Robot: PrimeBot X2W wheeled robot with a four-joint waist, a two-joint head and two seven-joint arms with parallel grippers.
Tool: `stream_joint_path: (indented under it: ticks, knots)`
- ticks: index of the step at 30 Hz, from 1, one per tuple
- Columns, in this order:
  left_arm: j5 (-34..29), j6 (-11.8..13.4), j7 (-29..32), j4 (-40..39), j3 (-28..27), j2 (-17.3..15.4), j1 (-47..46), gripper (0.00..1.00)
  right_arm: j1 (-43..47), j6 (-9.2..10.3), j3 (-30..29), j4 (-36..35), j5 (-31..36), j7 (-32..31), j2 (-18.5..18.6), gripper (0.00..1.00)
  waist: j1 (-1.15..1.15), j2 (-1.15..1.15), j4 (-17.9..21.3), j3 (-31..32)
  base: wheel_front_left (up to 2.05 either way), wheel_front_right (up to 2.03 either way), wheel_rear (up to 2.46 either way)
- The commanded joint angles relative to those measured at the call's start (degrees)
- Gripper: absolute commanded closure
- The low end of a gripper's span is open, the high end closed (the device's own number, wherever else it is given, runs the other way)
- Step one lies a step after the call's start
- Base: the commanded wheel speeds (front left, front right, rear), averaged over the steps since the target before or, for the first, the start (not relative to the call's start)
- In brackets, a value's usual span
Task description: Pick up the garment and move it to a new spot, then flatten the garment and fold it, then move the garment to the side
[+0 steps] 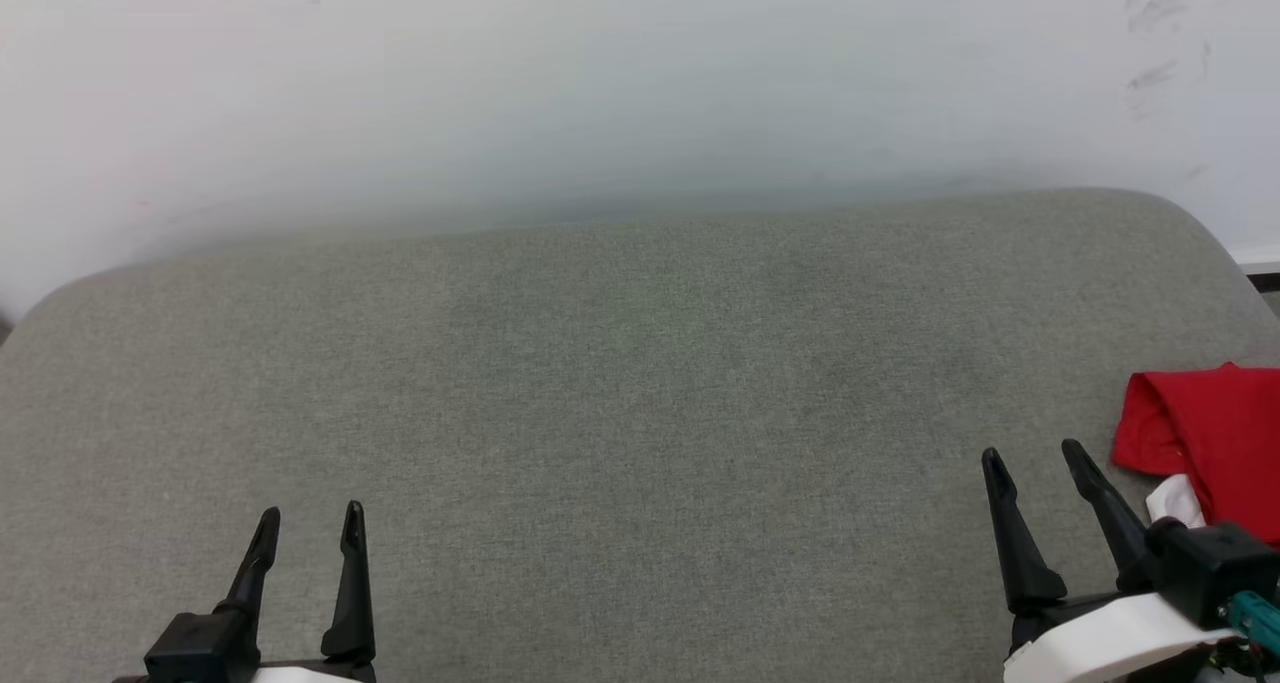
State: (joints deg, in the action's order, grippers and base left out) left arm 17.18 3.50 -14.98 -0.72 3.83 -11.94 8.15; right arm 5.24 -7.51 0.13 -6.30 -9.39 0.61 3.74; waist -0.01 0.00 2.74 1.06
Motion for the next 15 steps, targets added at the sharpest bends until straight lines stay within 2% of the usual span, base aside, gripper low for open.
stream_joint_path:
  ticks: [1, 15]
  knots:
    - [-0.3, -0.3, -0.3, 0.0, -0.4, 0.3, 0.7, 0.0, 0.9, 0.04, 0.1, -0.9, 0.4, 0.0, -0.4, 0.0, 0.01, 0.0, -0.2, 0.0, 0.0, 0.0, 0.0]
    - [-1.9, -1.9, -0.3, 0.0, -1.6, 0.9, -0.2, 0.0, 0.7, 0.04, 0.2, -1.7, 1.4, 0.3, -0.8, 0.0, 0.01, 0.0, -0.9, -0.6, 0.0, 0.0, 0.0]
